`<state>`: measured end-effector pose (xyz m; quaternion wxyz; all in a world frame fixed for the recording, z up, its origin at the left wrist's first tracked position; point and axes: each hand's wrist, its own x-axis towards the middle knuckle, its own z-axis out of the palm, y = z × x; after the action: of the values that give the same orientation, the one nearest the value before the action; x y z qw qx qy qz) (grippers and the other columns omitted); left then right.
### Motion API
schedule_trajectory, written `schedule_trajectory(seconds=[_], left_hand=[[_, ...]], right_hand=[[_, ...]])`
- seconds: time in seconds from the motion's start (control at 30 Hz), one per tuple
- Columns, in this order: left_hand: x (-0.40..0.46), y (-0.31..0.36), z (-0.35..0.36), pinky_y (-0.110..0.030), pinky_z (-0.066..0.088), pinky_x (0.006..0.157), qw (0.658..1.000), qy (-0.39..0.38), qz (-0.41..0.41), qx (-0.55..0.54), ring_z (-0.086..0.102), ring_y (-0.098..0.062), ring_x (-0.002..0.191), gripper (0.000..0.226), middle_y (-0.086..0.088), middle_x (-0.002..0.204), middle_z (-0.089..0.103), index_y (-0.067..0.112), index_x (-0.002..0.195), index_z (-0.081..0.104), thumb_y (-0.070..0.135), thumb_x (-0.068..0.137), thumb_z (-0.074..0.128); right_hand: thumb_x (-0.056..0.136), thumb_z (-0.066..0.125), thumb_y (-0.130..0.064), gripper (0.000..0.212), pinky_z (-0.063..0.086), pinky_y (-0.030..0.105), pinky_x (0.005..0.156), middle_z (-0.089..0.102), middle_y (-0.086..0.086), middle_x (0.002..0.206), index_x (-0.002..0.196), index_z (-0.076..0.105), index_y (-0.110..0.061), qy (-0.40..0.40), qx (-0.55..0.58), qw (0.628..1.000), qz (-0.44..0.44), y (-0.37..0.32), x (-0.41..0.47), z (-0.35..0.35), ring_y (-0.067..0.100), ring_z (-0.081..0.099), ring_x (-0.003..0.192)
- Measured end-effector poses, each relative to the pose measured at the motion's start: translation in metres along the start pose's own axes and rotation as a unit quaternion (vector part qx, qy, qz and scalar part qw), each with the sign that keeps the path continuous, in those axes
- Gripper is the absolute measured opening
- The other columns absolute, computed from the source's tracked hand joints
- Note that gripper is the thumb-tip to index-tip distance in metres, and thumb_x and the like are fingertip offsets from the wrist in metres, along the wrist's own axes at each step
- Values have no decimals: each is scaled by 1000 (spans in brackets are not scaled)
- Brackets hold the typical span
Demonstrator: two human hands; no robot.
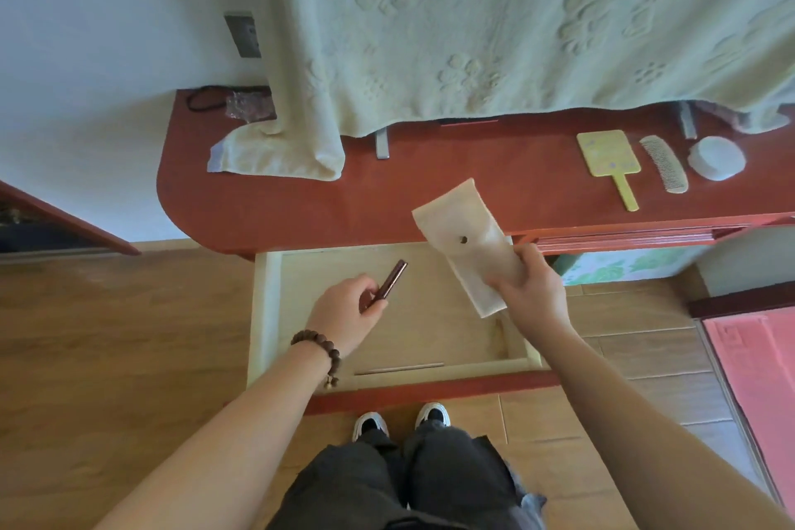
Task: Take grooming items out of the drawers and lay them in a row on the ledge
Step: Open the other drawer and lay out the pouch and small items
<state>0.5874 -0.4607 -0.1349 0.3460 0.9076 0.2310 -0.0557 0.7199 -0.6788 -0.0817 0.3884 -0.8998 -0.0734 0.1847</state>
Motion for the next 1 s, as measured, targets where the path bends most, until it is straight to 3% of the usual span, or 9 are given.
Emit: schedule_trajectory(seconds=[0.13, 0.27, 0.4, 0.53, 0.73, 0.8, 0.87, 1.0], left_hand=[[38, 42, -9, -31, 50, 66, 997, 63, -31, -42, 62, -20, 72, 13, 7, 73, 62, 19, 88, 58, 31, 87, 64], [87, 85, -10, -36, 54, 70, 993, 102, -51, -26, 62, -22, 78, 25, -2, 83, 66, 12, 96, 60, 35, 88, 62], [130, 112, -2, -35, 54, 67, 991, 100, -85, 3, 65, -23, 78, 26, -4, 84, 68, 12, 97, 59, 36, 90, 61], [156, 128, 11, -35, 54, 67, 989, 79, -116, 42, 66, -27, 83, 29, -7, 88, 69, 10, 97, 59, 38, 90, 60], [172, 140, 25, -34, 54, 64, 984, 82, -143, 67, 66, -27, 81, 36, -8, 91, 68, 9, 99, 58, 43, 88, 61], [174, 140, 25, -32, 52, 60, 983, 84, -148, 74, 66, -26, 79, 40, -7, 90, 68, 10, 98, 58, 48, 87, 61], [171, 140, 23, -31, 49, 56, 982, 89, -145, 81, 64, -24, 74, 46, -4, 85, 66, 10, 97, 58, 54, 85, 60], [149, 128, 13, -32, 50, 57, 989, 108, -76, 66, 62, -21, 70, 42, -2, 77, 65, 10, 95, 58, 51, 86, 60]], right_hand=[[83, 67, -15, 29, 34, 18, 55, 56, -5, 89, 108, 51, -16, 72, 66, 995, 34, -14, 40, -20, 15, 52, 79], [87, 64, -17, 31, 37, 24, 59, 55, 0, 99, 114, 51, -10, 84, 100, 988, 87, -19, 94, -36, 20, 54, 89], [87, 63, -18, 36, 39, 31, 74, 58, 5, 105, 119, 52, -7, 64, 78, 988, 115, -12, 136, -42, 20, 52, 90], [87, 64, -19, 39, 39, 30, 74, 60, 8, 111, 121, 51, -7, 54, 55, 990, 117, -4, 158, -43, 20, 52, 90], [85, 64, -22, 43, 35, 29, 75, 51, 10, 118, 123, 51, -6, 72, -18, 993, 93, 4, 165, -41, 21, 47, 89], [85, 62, -23, 43, 39, 31, 78, 48, 11, 120, 122, 51, -5, 67, -41, 994, 81, 7, 164, -40, 26, 50, 98], [85, 61, -24, 45, 42, 36, 87, 45, 12, 125, 124, 50, -6, 62, -78, 993, 66, 11, 162, -38, 30, 45, 112], [88, 57, -20, 52, 36, 42, 105, 34, 11, 144, 136, 43, -5, 80, -151, 985, -12, 12, 148, -31, 30, 28, 130]])
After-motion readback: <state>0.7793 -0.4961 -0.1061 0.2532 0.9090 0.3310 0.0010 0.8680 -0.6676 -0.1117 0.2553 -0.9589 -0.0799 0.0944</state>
